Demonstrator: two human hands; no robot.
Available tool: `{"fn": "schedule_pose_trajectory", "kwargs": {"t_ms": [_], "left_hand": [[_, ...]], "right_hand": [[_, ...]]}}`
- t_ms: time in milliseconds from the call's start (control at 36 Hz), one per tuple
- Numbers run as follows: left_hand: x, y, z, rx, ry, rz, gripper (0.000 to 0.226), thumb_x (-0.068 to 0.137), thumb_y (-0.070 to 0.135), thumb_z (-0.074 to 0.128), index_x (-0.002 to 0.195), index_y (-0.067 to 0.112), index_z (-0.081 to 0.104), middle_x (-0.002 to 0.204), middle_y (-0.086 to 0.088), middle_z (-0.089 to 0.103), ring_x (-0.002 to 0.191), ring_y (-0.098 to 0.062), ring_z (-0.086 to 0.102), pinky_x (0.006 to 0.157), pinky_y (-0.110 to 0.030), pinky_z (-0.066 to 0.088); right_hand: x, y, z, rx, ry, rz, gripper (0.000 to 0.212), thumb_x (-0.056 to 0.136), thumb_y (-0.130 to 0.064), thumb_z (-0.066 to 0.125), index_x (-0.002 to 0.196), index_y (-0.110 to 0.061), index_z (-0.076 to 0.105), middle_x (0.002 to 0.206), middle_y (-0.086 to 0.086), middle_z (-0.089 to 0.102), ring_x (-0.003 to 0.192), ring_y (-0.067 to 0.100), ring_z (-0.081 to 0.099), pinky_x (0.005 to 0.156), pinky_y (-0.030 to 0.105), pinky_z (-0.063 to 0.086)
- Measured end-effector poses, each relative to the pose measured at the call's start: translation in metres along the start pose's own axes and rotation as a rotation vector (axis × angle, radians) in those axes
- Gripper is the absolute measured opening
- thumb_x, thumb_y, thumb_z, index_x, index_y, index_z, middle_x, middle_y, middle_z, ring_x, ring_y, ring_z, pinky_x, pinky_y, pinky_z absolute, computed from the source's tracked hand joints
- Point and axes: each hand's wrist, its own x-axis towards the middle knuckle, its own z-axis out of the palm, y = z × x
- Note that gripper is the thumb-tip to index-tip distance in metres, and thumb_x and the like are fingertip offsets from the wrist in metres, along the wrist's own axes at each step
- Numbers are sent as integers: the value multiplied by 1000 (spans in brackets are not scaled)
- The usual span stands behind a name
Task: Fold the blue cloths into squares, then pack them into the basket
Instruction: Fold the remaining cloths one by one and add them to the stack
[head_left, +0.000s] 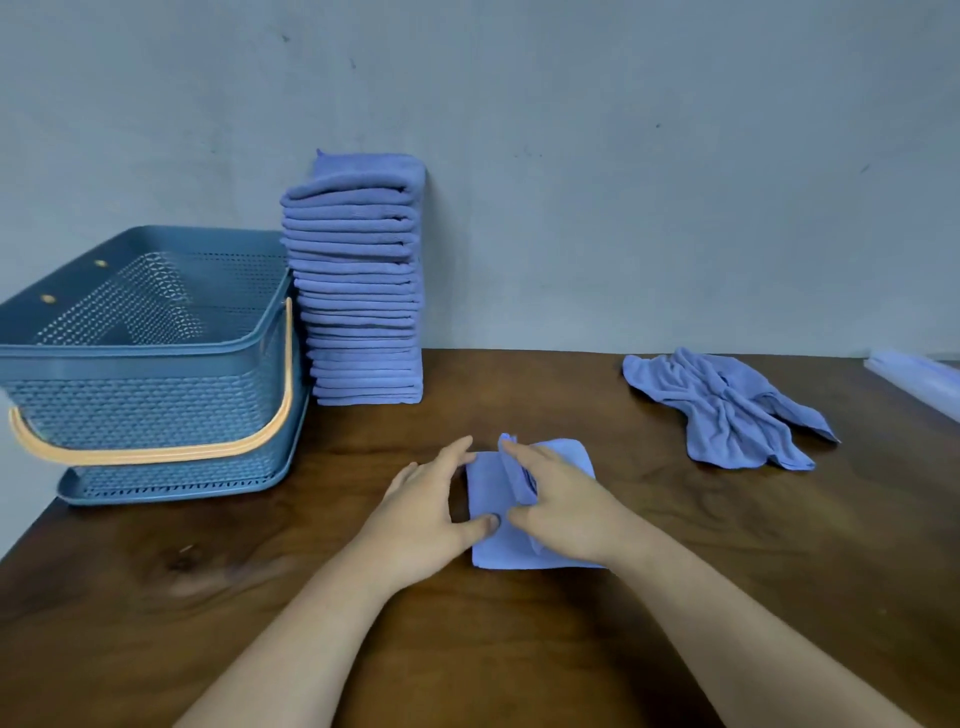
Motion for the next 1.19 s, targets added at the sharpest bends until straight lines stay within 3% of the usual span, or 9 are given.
{"fn": "schedule_pose_trajectory", "kwargs": {"t_ms": [194,389,528,611,694,889,972,1083,1194], "left_hand": [[-2,-1,-1,0,10,-16,101,85,67,73,160,55,7,160,38,31,161,-24,11,129,-48,19],[-5,8,-5,4,16,16,100,90,53,73,165,47,7,162,31,32,156,-10,14,131,-37,9],[-7,11,-8,21,2,63,97,93,44,72,165,48,9,160,31,33,141,11,18,129,-28,3],[-4,4,-8,42,23,90,88,93,47,71,162,53,17,162,30,34,150,5,23,132,-34,6],[-4,0,-6,70,32,97,76,94,44,69,159,50,31,162,29,35,152,2,26,132,-37,9],[-4,6,-4,92,47,66,64,106,35,55,163,44,28,166,20,30,157,-2,16,130,-28,10],[-6,8,-7,-30,104,12,55,111,31,48,161,45,31,164,19,34,153,-2,24,126,-28,21],[-9,16,-8,-154,226,69,38,112,34,45,148,46,49,149,29,47,139,12,36,121,-26,32],[-13,19,1,-21,135,274,39,110,46,46,148,42,52,153,31,45,150,9,27,125,-31,25]], "right_hand": [[5,-3,-3,7,-36,-2,83,100,-21,63,168,-32,18,163,-10,32,111,6,49,84,16,42],[2,-12,2,134,-70,-86,82,100,-38,68,166,-44,18,163,-20,33,146,7,42,117,25,37],[-2,3,-14,492,219,-108,39,107,-32,59,143,-46,55,134,-20,62,89,11,74,74,32,62],[4,26,-24,292,444,-161,35,106,-12,54,125,-39,66,121,-19,69,99,2,68,86,26,58],[10,50,-19,-1,364,-262,39,100,-5,57,124,-33,69,126,-20,64,115,-1,61,100,26,50],[1,58,3,-192,155,-261,57,104,-56,55,157,-43,42,167,-26,24,154,-6,11,126,20,15],[-4,53,10,-281,74,-214,78,95,-80,46,162,-55,18,172,-28,-3,159,0,-14,131,34,3],[-5,44,11,-346,15,-150,93,80,-96,42,158,-66,2,172,-26,-16,158,6,-24,131,45,-2],[-3,44,16,-334,33,-159,96,78,-97,44,157,-66,-2,173,-22,-16,159,9,-23,131,49,-1]]}}
